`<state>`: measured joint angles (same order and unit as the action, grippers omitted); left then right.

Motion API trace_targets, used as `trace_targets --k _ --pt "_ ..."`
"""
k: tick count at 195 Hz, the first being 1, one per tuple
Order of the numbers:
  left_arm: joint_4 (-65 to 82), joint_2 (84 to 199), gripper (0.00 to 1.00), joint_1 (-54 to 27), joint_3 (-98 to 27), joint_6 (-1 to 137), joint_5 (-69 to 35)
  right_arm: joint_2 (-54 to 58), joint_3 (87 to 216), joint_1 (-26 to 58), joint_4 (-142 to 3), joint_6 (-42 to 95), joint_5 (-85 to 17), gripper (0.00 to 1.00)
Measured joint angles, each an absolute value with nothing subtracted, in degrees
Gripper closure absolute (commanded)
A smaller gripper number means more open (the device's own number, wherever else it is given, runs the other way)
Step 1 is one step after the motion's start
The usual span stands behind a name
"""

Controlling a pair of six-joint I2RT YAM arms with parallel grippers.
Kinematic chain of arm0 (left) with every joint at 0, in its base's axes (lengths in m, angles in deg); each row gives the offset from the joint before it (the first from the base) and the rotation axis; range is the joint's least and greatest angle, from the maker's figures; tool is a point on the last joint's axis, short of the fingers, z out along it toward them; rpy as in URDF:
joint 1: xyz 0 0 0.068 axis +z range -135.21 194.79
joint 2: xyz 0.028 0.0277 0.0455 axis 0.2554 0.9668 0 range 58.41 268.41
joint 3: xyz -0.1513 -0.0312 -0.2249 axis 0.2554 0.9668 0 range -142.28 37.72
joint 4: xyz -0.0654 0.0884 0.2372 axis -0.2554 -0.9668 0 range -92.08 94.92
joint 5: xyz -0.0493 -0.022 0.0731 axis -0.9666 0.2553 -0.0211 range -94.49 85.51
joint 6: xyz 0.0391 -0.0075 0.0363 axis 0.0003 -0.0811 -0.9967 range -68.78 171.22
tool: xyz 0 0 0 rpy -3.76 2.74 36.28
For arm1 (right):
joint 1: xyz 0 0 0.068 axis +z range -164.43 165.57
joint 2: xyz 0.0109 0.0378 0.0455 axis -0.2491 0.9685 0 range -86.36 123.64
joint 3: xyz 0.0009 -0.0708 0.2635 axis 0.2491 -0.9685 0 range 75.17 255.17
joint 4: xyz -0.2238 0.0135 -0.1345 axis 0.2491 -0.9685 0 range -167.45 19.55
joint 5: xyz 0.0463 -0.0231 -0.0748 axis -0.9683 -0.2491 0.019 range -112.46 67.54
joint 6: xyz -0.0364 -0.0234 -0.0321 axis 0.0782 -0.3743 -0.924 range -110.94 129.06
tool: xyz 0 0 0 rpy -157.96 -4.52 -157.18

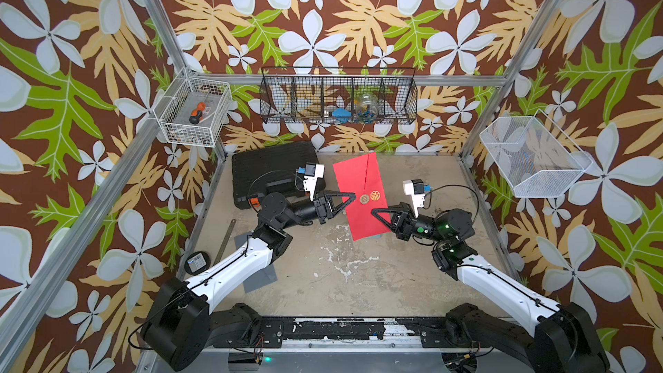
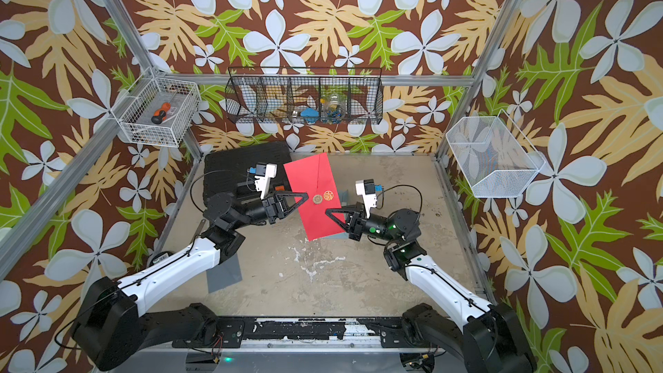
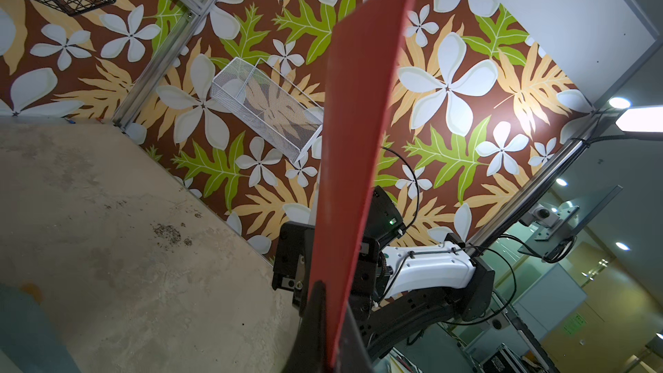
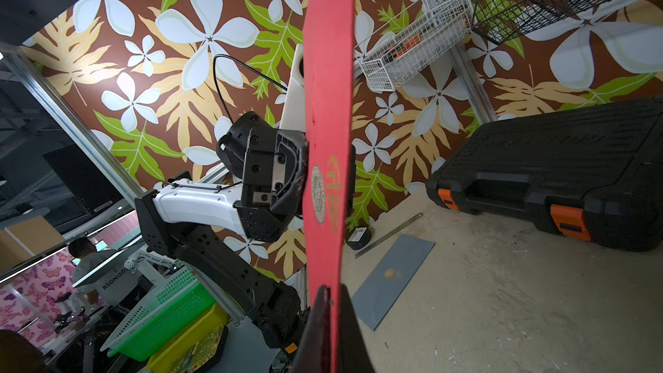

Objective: Open the envelope
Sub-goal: Pick up the envelope from the center of the board.

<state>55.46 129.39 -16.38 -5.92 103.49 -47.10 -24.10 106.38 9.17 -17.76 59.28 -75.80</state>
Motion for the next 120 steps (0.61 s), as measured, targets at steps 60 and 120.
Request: trace_targets --k 60,120 --pt "47.2 126.0 1.00 -16.4 -6.6 96.9 -43.3 -25.9 108.0 9.2 -26.7 54.8 -72.5 0.46" --pt "24.9 119.7 1.00 -17.9 -9.7 82.0 -27.3 -32.3 115.4 9.3 -52.5 43.5 -52.0 0.26"
